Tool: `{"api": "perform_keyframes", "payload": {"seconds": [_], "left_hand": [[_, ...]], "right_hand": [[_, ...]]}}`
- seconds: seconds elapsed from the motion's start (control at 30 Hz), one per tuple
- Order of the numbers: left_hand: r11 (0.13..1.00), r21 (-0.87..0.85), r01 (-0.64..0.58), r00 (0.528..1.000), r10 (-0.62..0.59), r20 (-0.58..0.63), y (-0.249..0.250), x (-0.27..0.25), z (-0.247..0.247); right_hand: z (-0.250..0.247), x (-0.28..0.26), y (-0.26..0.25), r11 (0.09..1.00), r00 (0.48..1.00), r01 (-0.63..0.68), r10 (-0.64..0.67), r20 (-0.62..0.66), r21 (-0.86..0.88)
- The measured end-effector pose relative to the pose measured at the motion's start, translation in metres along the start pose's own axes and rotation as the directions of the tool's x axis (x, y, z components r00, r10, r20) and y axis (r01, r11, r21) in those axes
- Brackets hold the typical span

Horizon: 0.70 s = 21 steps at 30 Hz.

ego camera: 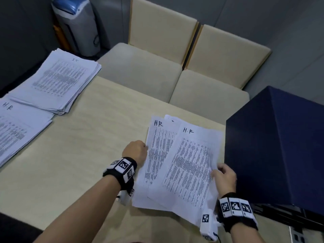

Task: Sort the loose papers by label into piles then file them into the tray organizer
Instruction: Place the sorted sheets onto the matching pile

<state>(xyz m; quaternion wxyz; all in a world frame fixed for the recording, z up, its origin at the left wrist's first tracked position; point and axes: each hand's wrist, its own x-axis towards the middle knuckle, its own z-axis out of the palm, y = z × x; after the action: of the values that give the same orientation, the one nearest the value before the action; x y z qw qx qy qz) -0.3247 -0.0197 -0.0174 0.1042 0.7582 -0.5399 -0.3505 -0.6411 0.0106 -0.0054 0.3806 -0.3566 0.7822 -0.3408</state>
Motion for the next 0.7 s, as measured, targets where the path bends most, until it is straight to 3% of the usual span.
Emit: {"api": "perform_keyframes", "payload": {"seconds": [0.1, 0.23, 0.37, 0.5, 0.6, 0.7], "left_hand": [[0.979, 0.197, -0.045, 0.998, 0.051, -0.024, 0.004, -0.001, -0.008], [0.955, 0.275, -0.113, 0.992, 0.126, -0.031, 0.007, -0.001, -0.014], [0.873, 0.464, -0.154, 0.988, 0.145, 0.055, 0.011, -0.007, -0.014], [0.827, 0.531, -0.186, 0.98, 0.195, 0.04, 0.019, -0.014, -0.02], [0.898, 0.382, -0.216, 0.965, 0.257, -0.059, 0.021, -0.015, -0.022], [0.973, -0.08, -0.217, 0.97, 0.206, -0.13, 0.018, -0.015, -0.018]], "right_hand": [[-0.004, 0.002, 0.004, 0.988, 0.997, -0.068, 0.063, 0.039, 0.138], [0.002, -0.001, 0.0, 0.925, 0.984, -0.085, 0.02, 0.176, 0.37], [0.007, -0.007, 0.002, 0.932, 0.972, -0.047, -0.04, 0.23, 0.36], [0.0, -0.011, 0.001, 0.897, 0.953, -0.188, 0.069, 0.295, 0.399], [-0.006, -0.011, 0.005, 0.876, 0.95, -0.257, 0.152, 0.272, 0.409], [-0.007, -0.01, 0.011, 0.852, 0.954, -0.268, 0.171, 0.245, 0.45]]}}
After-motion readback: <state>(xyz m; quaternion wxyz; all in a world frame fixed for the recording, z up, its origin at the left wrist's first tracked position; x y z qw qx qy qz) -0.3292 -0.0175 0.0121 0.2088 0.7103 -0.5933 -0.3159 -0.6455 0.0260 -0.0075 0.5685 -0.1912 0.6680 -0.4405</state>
